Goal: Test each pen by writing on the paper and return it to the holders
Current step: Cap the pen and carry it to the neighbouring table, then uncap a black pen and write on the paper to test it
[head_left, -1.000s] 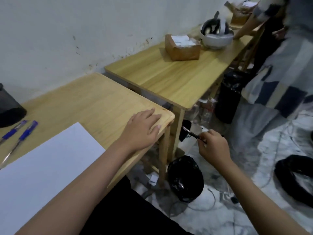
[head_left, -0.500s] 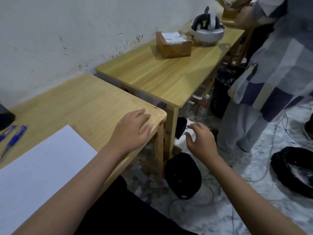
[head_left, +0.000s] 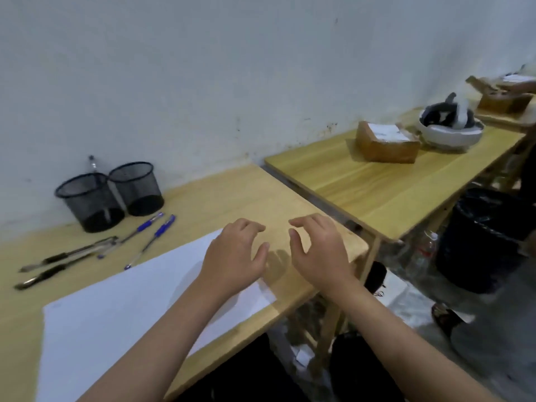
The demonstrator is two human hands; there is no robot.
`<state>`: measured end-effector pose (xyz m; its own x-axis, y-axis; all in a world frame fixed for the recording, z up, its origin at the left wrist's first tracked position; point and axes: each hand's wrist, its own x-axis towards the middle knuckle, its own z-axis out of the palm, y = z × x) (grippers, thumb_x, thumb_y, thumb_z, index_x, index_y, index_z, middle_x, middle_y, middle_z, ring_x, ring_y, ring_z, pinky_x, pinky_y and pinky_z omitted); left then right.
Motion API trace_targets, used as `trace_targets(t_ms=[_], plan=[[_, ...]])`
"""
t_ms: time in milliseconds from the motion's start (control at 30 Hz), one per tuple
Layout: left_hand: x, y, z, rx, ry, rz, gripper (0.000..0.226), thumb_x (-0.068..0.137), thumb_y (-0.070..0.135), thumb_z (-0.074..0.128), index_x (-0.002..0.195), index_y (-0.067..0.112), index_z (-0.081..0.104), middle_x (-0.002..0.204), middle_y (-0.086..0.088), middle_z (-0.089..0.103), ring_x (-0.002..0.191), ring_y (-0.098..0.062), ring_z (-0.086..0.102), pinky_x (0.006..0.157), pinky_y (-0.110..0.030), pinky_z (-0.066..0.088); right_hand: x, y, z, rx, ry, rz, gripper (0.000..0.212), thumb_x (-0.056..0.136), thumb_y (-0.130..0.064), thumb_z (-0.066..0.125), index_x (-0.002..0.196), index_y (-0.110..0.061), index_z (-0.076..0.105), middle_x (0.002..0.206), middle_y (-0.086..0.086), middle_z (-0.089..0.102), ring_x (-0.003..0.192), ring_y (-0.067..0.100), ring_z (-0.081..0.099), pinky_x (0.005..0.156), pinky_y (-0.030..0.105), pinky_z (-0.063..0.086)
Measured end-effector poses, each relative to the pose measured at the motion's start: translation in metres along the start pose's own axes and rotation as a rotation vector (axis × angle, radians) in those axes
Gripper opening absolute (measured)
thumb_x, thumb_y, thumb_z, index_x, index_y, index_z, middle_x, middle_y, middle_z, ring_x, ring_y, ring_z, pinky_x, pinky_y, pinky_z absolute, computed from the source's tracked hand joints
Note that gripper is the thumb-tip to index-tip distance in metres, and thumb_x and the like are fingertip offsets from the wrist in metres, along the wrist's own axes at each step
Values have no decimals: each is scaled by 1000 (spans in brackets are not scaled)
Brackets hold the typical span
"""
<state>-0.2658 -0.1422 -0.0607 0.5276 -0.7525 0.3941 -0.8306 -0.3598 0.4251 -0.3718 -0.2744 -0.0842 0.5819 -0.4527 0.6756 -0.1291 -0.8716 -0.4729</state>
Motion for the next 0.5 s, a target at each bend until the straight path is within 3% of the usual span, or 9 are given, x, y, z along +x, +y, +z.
trace_targets(t_ms=[167, 500], plan=[[-48, -60, -56, 77, 121, -177, 31, 87, 31, 54, 116, 20, 58, 116, 6, 58, 110, -14, 51, 84, -27, 43, 7, -69, 64, 139, -97, -211, 23, 84, -24, 50, 90, -10, 68, 82, 4, 66, 75, 24, 62, 64, 34, 52], [-171, -163, -138, 218, 282, -596, 30, 85, 33, 54, 111, 21, 60, 114, 4, 58, 107, -17, 53, 82, -32, 47, 11, -183, 165, 340, -356, -438, 9, 79, -13, 61, 83, -11, 69, 79, 0, 70, 76, 20, 62, 68, 32, 50]])
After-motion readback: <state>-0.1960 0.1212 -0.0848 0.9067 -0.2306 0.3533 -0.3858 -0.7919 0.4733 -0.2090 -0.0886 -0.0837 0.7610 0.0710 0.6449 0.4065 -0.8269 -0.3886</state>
